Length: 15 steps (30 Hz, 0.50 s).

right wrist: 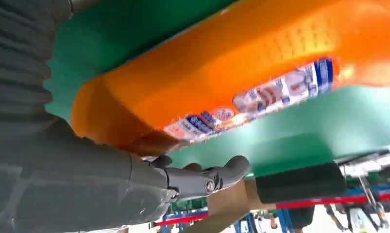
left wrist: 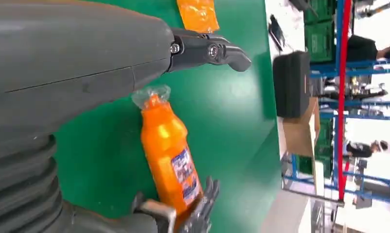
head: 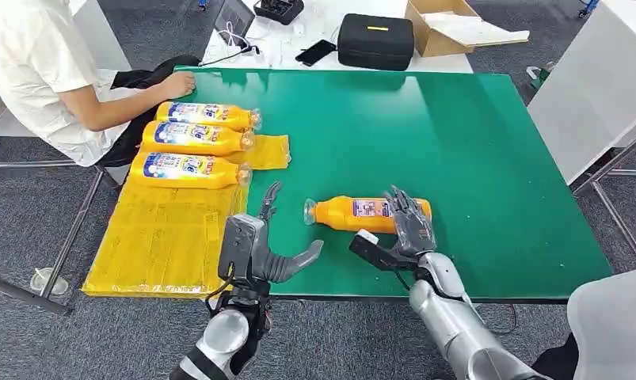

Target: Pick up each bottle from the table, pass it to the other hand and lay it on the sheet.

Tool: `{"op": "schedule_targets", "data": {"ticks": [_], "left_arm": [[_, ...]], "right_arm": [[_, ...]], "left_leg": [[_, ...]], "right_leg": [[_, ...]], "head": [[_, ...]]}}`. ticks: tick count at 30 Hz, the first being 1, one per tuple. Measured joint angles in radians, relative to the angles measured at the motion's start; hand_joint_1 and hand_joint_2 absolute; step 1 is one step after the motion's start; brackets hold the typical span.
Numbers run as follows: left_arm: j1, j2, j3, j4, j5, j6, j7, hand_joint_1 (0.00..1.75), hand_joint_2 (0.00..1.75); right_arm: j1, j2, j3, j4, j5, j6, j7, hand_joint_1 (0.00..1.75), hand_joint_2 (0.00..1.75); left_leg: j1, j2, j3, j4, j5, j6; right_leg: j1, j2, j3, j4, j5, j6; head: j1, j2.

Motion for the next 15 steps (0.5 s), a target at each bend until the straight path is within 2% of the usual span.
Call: {"op": "schedule_targets", "data": {"ticks": [6, 11, 14, 15], "left_arm": [[-0.010, -0.001, -0.012, 0.001, 0.000, -0.013, 0.025, 0.00, 1.75], [-0.012, -0.001, -0.015, 0.003, -0.002, -0.017, 0.045, 0.00, 1.75], [-0.012, -0.001, -0.015, 0.003, -0.002, -0.024, 0.051, 0.00, 1.75], [-0.012, -0.001, -0.014, 0.003, -0.002, -0.027, 0.052, 0.00, 1.75]], "right_arm": [[-0.048, -0.002, 0.020, 0.038, 0.047, 0.052, 0.086, 0.00, 1.75], [-0.073, -0.007, 0.040, 0.058, 0.118, 0.069, 0.226, 0.00, 1.75], [-0.082, -0.011, 0.040, 0.062, 0.121, 0.091, 0.254, 0.00, 1.75], [-0.084, -0.011, 0.040, 0.064, 0.119, 0.095, 0.254, 0.12, 1.75]], "left_leg": [[0.000, 0.000, 0.000, 0.000, 0.000, 0.000], [0.000, 0.000, 0.000, 0.000, 0.000, 0.000], [0.000, 0.000, 0.000, 0.000, 0.000, 0.000], [0.000, 0.000, 0.000, 0.000, 0.000, 0.000]], "right_leg": [[0.000, 0.000, 0.000, 0.000, 0.000, 0.000], [0.000, 0.000, 0.000, 0.000, 0.000, 0.000], [0.000, 0.000, 0.000, 0.000, 0.000, 0.000], [0.000, 0.000, 0.000, 0.000, 0.000, 0.000]], "head": [[0.000, 0.000], [0.000, 0.000], [0.000, 0.000], [0.000, 0.000]]}}
